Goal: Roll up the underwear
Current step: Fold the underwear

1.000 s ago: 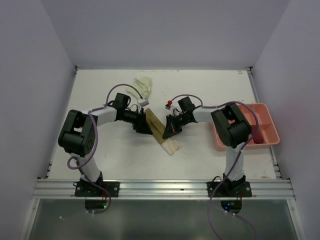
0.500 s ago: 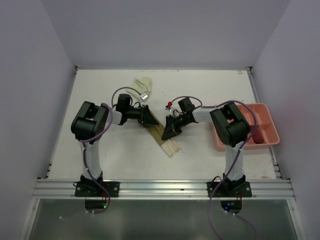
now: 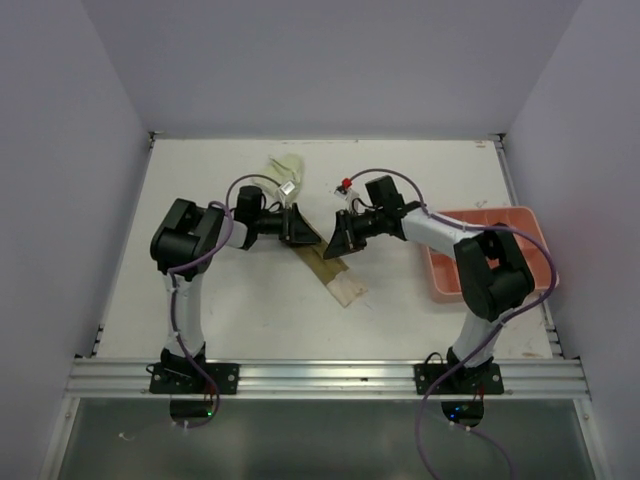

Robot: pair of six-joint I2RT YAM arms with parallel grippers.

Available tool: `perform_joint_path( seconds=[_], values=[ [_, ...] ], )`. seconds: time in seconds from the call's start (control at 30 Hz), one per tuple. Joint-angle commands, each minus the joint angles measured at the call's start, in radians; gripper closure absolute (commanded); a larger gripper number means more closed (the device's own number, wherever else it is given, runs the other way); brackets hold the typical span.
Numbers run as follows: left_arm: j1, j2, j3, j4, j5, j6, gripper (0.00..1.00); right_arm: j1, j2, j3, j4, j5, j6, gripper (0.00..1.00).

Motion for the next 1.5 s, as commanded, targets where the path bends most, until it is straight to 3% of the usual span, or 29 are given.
perform_joint_path(
  seconds=[0.0, 0.23, 0.47, 0.53, 0.6, 0.63, 0.67, 0.7, 0.8, 0.83, 0.87, 0.9, 0.93, 0.97, 1.07, 1.2, 1.27, 1.3, 1.33, 1.47],
  values=[
    [0.008, 0.043, 0.039, -0.105, -0.063, 0.085, 0.36, 0.025, 0.048, -0.047, 0.022, -0.04, 0.022, 0.92],
    [0.01, 0.043, 0.053, -0.182, -0.08, 0.145, 0.35, 0.017, 0.198, -0.021, -0.077, -0.013, -0.125, 0.95],
    [0.013, 0.056, 0.122, -0.267, -0.049, 0.214, 0.34, -0.024, 0.247, -0.08, 0.045, -0.051, -0.08, 0.96],
    [0.014, 0.05, 0.156, -0.282, -0.029, 0.245, 0.3, -0.013, 0.263, -0.119, 0.141, -0.065, -0.009, 0.96],
    [0.019, 0.031, 0.227, -0.32, 0.012, 0.291, 0.16, 0.017, 0.292, -0.149, 0.206, -0.08, 0.042, 0.96],
    [0.022, 0.02, 0.252, -0.343, 0.015, 0.309, 0.12, 0.031, 0.298, -0.163, 0.258, -0.082, 0.118, 0.96],
    [0.031, -0.015, 0.278, -0.357, 0.011, 0.323, 0.0, 0.045, 0.307, -0.18, 0.392, -0.086, 0.173, 0.96],
    [0.036, -0.038, 0.318, -0.406, 0.0, 0.372, 0.0, 0.072, 0.315, -0.212, 0.473, -0.089, 0.236, 0.96],
    [0.07, -0.148, 0.328, -0.46, -0.038, 0.411, 0.0, 0.125, 0.356, -0.287, 0.925, -0.079, 0.587, 0.96],
    [0.083, -0.176, 0.287, -0.453, -0.045, 0.399, 0.0, 0.134, 0.378, -0.307, 1.207, -0.036, 0.802, 0.93],
    [0.112, -0.225, 0.26, -0.41, -0.032, 0.379, 0.0, 0.154, 0.384, -0.333, 1.331, -0.007, 0.897, 0.89],
    [0.128, -0.246, 0.227, -0.393, -0.023, 0.347, 0.0, 0.164, 0.387, -0.329, 1.422, 0.021, 1.019, 0.84],
    [0.152, -0.265, 0.185, -0.399, -0.025, 0.348, 0.0, 0.171, 0.373, -0.315, 1.485, 0.045, 1.051, 0.75],
    [0.162, -0.291, 0.17, -0.42, -0.025, 0.362, 0.0, 0.178, 0.353, -0.3, 1.507, 0.055, 1.074, 0.73],
    [0.18, -0.322, 0.133, -0.544, -0.005, 0.446, 0.0, 0.165, 0.268, -0.233, 1.515, 0.057, 1.119, 0.7],
    [0.179, -0.345, 0.03, -0.488, 0.03, 0.416, 0.0, 0.108, 0.171, -0.199, 1.443, -0.005, 1.091, 0.7],
    [0.179, -0.311, 0.035, -0.514, 0.052, 0.423, 0.0, 0.076, 0.098, -0.2, 1.253, -0.031, 0.938, 0.7],
    [0.179, -0.297, 0.036, -0.512, 0.067, 0.429, 0.0, 0.068, 0.071, -0.199, 1.154, -0.031, 0.759, 0.71],
    [0.179, -0.287, 0.035, -0.503, 0.08, 0.423, 0.0, 0.063, 0.059, -0.189, 0.962, -0.036, 0.672, 0.71],
    [0.166, -0.239, 0.028, -0.469, 0.043, 0.405, 0.0, 0.059, 0.06, -0.105, 0.502, 0.015, 0.265, 0.72]
  ],
)
